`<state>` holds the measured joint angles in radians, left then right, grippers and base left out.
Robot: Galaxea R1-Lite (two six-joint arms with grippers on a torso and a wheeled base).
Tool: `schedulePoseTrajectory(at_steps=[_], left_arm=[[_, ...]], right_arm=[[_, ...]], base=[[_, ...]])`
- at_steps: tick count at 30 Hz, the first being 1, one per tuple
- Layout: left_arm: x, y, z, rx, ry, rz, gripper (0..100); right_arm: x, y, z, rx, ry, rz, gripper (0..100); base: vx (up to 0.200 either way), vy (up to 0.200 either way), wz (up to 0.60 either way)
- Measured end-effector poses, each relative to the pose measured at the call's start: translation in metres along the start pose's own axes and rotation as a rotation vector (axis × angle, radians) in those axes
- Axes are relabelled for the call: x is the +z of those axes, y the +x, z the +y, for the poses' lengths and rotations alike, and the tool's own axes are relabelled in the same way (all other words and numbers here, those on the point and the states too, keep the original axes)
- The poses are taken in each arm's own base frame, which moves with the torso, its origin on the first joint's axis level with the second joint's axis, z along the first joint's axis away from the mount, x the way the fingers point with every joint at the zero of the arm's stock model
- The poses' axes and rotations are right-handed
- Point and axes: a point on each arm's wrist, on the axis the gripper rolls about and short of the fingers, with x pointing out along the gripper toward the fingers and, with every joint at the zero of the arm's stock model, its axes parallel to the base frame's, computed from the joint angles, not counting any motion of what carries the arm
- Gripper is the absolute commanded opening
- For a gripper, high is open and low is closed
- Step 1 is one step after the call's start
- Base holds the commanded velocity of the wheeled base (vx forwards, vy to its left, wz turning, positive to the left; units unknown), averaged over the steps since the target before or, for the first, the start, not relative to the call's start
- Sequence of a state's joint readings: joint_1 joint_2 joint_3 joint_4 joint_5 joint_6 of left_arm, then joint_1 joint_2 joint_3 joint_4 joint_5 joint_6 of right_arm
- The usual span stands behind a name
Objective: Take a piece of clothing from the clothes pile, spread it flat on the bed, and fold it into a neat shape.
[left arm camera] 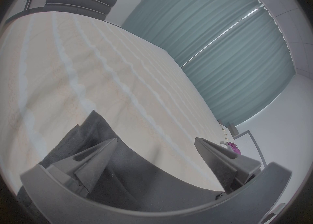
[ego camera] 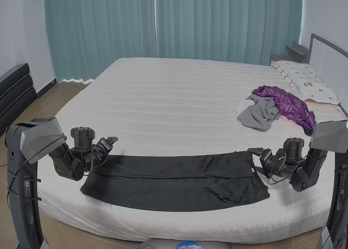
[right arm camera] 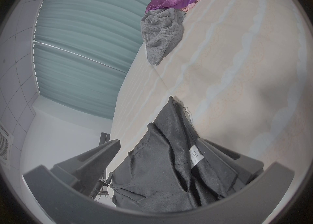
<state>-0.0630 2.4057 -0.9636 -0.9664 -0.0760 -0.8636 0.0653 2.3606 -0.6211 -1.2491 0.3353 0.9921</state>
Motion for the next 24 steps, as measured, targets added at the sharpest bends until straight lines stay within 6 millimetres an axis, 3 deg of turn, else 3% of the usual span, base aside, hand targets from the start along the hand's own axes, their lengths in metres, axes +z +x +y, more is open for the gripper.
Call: schedulePoseTrajectory(at_steps=[14, 20, 24], left_arm=[[0.001, 0.002, 0.010, 0.076, -0.007, -0.067, 100], [0.021, -0.010, 0.006, 0.065, -0.076, -0.134, 100], [0.043, -0.023, 0.010, 0.053, -0.160, -0.180, 100]], right_arm=[[0.000, 0.000, 0.000, 0.000, -0.001, -0.004, 100], [0.005, -0.005, 0.015, 0.032, -0.031, -0.028, 100], [-0.003, -0.002, 0.035, 0.053, -0.068, -0.004, 100]], base=[[0.000, 0.000, 0.00], [0.000, 0.000, 0.00], [0.000, 0.000, 0.00]])
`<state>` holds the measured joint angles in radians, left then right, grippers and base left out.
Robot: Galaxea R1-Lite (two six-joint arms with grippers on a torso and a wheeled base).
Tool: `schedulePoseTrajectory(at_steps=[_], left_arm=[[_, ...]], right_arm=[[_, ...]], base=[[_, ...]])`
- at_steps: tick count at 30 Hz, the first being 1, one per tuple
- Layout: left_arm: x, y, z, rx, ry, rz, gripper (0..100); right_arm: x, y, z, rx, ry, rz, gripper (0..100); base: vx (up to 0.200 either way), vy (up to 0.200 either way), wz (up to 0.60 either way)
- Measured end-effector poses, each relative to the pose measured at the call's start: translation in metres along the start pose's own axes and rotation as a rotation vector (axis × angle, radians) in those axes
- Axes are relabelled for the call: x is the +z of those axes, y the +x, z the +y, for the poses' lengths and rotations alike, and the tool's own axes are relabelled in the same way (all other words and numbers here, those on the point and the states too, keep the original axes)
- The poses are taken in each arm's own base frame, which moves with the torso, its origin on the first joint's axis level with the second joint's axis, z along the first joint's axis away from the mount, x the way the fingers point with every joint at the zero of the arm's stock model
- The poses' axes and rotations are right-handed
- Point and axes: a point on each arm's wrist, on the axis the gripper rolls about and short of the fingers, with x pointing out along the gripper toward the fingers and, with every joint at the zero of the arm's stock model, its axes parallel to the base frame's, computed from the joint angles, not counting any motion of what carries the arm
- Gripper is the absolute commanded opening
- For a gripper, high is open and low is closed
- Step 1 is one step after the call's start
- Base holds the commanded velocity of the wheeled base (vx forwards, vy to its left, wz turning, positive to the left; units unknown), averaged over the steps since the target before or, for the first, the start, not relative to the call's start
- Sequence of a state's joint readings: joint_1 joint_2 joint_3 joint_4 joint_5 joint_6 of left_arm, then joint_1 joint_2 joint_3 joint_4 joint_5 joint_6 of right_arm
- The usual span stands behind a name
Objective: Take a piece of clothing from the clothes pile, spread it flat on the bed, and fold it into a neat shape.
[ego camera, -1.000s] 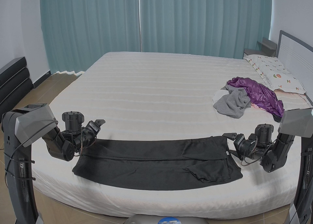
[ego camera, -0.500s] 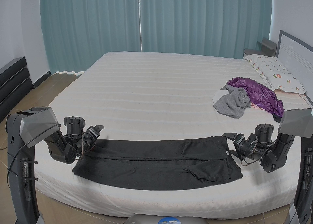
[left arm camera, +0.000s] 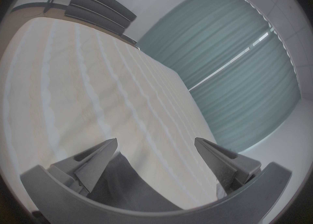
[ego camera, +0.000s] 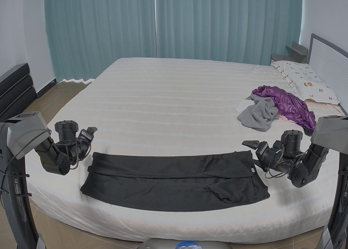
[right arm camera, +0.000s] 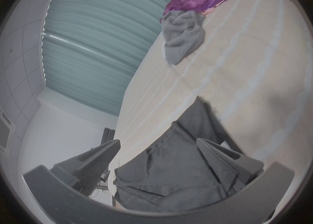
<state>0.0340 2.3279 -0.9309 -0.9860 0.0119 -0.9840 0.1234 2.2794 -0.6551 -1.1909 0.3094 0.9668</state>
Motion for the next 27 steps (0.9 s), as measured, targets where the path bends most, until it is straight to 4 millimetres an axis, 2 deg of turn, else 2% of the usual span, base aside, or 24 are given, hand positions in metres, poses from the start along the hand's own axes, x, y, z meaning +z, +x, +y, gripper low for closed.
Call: schedulePoseTrajectory(at_steps=[5, 12, 20, 27], left_arm=[[0.017, -0.005, 0.006, -0.010, -0.034, 0.000, 100], [0.032, -0.004, 0.024, 0.000, -0.062, 0.011, 100], [0.035, 0.001, 0.038, 0.024, -0.074, 0.016, 100], [0.032, 0.003, 0.042, 0.034, -0.071, 0.023, 100]], right_arm=[[-0.008, 0.009, 0.019, -0.032, -0.050, 0.044, 100], [-0.021, 0.034, 0.056, -0.074, -0.216, 0.063, 100], [-0.043, 0.061, 0.087, -0.110, -0.382, 0.064, 100], [-0.060, 0.082, 0.097, -0.141, -0.458, 0.072, 100]], base=[[0.000, 0.000, 0.00], [0.000, 0.000, 0.00], [0.000, 0.000, 0.00], [0.000, 0.000, 0.00]])
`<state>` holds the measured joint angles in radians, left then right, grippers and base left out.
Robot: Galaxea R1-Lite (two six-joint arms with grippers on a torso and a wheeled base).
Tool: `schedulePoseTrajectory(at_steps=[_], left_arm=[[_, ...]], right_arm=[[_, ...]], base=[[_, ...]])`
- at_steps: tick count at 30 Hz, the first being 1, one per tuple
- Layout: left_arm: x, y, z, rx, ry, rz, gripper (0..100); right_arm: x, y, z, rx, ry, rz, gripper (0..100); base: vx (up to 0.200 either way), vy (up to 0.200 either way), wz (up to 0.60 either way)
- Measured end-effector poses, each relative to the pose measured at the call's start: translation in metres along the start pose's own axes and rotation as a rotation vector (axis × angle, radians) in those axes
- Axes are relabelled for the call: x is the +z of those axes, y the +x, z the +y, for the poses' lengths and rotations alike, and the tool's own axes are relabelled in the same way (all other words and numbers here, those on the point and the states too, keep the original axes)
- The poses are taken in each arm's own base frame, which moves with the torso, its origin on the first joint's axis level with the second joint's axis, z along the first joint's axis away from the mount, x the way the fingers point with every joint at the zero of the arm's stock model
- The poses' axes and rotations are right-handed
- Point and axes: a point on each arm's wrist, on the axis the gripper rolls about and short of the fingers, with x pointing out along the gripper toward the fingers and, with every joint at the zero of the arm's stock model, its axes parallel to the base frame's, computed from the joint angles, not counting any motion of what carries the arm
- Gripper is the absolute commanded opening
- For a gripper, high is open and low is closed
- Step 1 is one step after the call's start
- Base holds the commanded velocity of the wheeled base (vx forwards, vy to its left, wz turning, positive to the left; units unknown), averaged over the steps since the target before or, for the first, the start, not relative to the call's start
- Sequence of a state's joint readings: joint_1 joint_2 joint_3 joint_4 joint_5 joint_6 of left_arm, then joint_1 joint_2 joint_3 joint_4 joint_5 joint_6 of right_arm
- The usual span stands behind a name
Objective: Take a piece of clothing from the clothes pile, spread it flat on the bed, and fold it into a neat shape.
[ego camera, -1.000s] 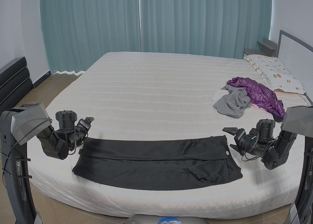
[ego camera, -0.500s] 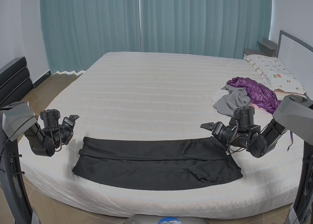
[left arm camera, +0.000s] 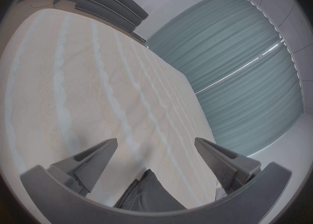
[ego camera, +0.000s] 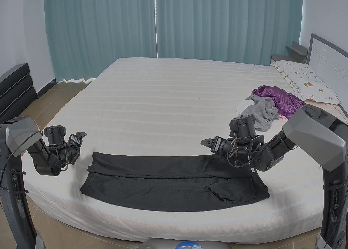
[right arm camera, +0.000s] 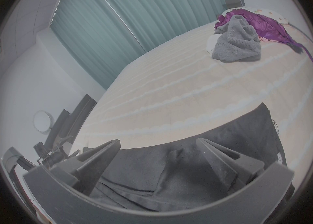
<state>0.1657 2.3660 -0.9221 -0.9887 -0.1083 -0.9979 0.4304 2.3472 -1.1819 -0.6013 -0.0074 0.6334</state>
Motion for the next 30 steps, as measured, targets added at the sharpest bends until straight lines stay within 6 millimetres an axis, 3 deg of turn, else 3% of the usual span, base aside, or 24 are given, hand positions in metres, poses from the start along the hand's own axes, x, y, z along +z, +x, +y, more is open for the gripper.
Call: schedulePoseTrajectory(at_steps=[15, 30], left_arm=[[-0.002, 0.001, 0.002, 0.004, -0.001, 0.006, 100], [-0.010, 0.000, -0.003, -0.008, 0.005, 0.035, 100]], right_arm=[[-0.008, 0.029, 0.003, -0.078, -0.076, -0.006, 100], [-0.012, 0.044, -0.002, -0.100, -0.098, -0.007, 100]], base=[[0.000, 0.000, 0.00], [0.000, 0.000, 0.00]])
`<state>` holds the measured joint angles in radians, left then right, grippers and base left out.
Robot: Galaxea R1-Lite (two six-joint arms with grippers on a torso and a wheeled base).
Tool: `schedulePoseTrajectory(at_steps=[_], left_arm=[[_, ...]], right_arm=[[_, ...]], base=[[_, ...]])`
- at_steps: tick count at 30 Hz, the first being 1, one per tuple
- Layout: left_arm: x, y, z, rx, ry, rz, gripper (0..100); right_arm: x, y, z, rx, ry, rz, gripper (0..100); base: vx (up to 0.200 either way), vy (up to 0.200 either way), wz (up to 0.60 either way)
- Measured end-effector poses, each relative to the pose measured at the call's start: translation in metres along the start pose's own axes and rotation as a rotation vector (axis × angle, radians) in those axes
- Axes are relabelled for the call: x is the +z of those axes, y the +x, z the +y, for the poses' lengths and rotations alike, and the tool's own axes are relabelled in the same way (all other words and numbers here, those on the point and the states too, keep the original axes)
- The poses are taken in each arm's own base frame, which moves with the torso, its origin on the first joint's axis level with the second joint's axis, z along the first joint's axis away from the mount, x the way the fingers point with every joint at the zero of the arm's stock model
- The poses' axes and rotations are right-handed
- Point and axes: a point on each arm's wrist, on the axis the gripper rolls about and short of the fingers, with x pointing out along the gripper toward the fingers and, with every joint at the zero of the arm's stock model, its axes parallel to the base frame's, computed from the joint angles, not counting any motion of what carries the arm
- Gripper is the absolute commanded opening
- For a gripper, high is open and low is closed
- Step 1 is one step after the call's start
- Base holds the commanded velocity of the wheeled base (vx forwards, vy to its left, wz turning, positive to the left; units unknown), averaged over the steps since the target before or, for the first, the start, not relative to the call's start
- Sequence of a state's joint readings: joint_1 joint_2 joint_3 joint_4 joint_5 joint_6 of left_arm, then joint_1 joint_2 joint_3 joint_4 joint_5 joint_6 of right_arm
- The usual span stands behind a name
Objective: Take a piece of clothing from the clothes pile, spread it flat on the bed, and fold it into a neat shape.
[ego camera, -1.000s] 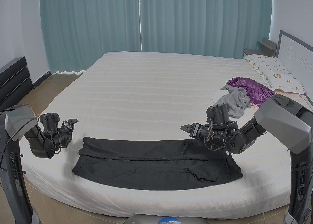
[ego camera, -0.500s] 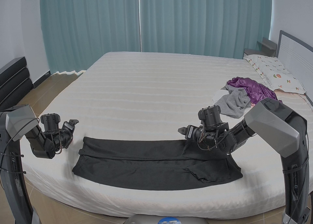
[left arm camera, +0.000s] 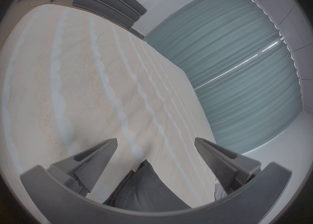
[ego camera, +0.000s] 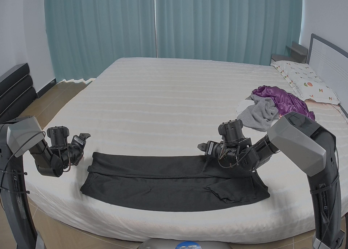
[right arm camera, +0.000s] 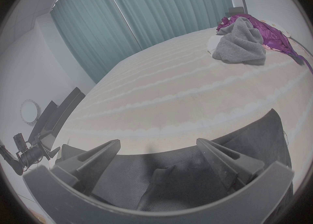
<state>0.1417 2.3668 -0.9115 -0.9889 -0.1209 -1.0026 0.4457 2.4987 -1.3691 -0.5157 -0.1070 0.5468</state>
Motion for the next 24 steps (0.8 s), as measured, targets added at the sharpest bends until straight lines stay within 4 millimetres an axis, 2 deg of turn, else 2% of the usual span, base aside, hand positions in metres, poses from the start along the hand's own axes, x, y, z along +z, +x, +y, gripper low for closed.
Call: schedulePoseTrajectory(at_steps=[13, 14, 24], left_arm=[[-0.001, 0.000, 0.000, 0.000, 0.005, 0.002, 100], [-0.001, 0.000, 0.000, 0.001, 0.005, 0.002, 100], [-0.001, 0.000, 0.000, 0.001, 0.007, 0.002, 100]], right_arm=[[-0.004, 0.007, -0.001, -0.011, -0.041, -0.004, 100], [-0.005, 0.008, -0.001, -0.016, -0.048, -0.007, 0], [-0.012, 0.007, -0.004, -0.034, -0.108, -0.009, 0]], base=[[0.000, 0.000, 0.00], [0.000, 0.000, 0.00], [0.000, 0.000, 0.00]])
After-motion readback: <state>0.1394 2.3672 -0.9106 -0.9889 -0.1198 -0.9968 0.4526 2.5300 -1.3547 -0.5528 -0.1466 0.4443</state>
